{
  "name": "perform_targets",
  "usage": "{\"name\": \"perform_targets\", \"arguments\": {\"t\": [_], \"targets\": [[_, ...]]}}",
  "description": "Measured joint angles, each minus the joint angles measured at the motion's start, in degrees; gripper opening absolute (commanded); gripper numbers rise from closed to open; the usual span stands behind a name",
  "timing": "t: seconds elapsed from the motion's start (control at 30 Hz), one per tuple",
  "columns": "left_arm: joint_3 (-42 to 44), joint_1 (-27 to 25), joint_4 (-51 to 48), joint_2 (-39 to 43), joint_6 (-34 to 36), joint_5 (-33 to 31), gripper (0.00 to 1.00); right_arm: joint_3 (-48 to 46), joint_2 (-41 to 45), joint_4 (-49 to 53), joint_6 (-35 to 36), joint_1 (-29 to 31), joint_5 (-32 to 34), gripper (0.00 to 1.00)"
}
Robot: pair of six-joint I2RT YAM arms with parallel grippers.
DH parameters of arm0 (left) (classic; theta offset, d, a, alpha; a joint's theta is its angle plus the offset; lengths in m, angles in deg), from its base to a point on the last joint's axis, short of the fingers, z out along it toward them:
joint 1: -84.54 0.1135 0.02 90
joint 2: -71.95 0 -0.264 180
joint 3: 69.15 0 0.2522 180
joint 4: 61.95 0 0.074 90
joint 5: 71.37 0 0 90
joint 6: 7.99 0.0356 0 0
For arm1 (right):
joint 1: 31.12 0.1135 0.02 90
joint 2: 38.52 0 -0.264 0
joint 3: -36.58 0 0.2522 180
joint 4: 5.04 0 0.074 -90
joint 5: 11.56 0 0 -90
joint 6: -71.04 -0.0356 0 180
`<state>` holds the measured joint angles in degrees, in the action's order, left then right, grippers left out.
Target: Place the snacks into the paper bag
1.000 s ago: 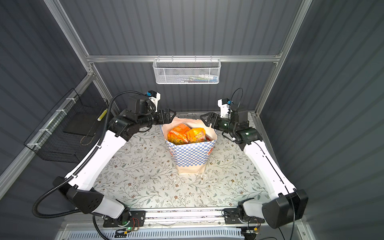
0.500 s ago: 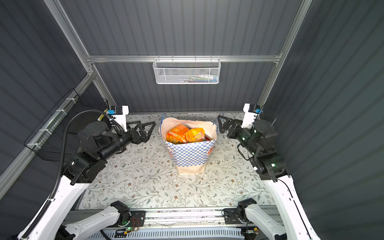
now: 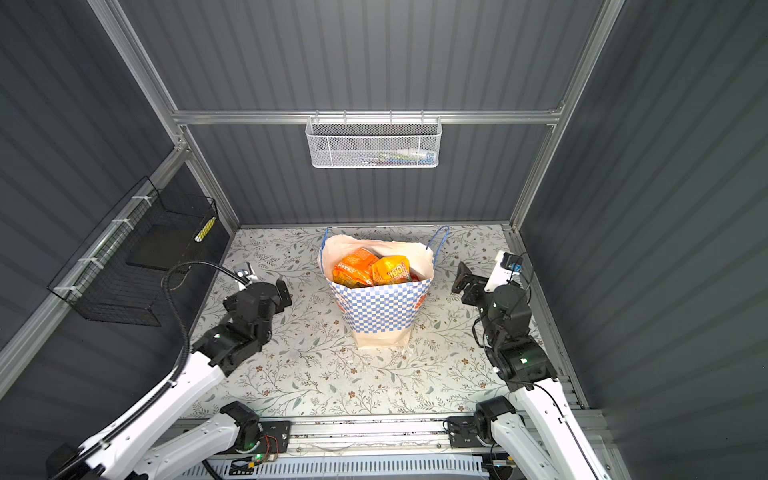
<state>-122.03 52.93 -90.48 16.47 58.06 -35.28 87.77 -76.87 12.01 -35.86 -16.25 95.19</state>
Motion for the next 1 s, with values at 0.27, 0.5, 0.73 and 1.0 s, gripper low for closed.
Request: {"name": "perform_targets", "arguments": {"t": [0.27, 0.5, 0.73, 1.0], "targets": [[4.61, 7.91, 17.81, -19.37, 2.49, -11.32, 1.00, -19.12, -8.41, -23.61, 5.29, -7.96, 1.42, 0.99], [8.39, 13.46, 35.43, -26.51, 10.58, -7.52, 1.00, -21.31, -18.08, -38.62, 7.78, -12.55, 1.09, 0.99], [14.95, 18.91, 52.87, -32.98, 17.00, -0.98, 1.00, -22.51, -30.27, -50.01, 9.88, -14.91, 1.09, 0.99], [17.03, 21.00, 61.05, -31.61, 20.81, 8.26, 1.00, -21.92, -42.77, -58.07, 10.54, -17.07, -3.48, 0.99]]}}
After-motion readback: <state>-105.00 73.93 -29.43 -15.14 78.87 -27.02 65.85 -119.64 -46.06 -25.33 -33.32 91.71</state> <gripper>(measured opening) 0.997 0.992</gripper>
